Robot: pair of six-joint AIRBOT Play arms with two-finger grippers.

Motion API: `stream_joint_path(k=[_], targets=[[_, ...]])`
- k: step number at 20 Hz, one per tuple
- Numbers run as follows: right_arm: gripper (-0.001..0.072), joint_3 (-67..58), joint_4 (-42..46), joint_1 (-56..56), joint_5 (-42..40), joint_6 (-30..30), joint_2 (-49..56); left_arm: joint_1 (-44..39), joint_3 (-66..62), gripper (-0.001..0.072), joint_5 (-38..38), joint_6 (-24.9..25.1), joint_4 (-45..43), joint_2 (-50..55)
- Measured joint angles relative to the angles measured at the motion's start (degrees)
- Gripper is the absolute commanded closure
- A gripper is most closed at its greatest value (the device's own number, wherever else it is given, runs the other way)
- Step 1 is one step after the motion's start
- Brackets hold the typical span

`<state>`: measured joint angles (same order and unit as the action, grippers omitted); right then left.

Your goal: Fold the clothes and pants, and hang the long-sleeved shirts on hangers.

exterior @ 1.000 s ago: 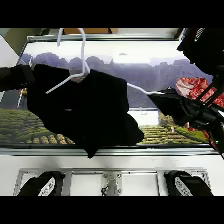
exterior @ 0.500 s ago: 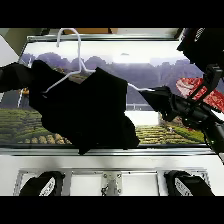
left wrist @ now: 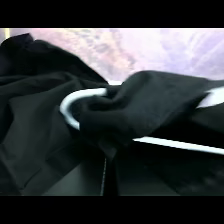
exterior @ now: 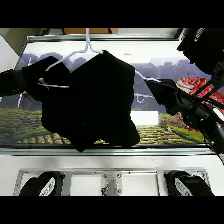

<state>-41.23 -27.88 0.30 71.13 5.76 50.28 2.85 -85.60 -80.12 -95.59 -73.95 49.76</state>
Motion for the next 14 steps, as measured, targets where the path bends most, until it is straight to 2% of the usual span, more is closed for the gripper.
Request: stream_joint_path(k=[7, 14], targets=[[0.0703, 0.00, 3.45, 2.32, 1.68, 2.38, -1.03, -1.88, 0.02, 0.0689, 3.76, -2.12, -0.26, 2.60], [0.0702, 0.00, 4.68, 8.07, -3.48, -1.62, -0.55, -8.39, 0.02, 0.0689, 5.99, -4.00, 0.48, 1.31]])
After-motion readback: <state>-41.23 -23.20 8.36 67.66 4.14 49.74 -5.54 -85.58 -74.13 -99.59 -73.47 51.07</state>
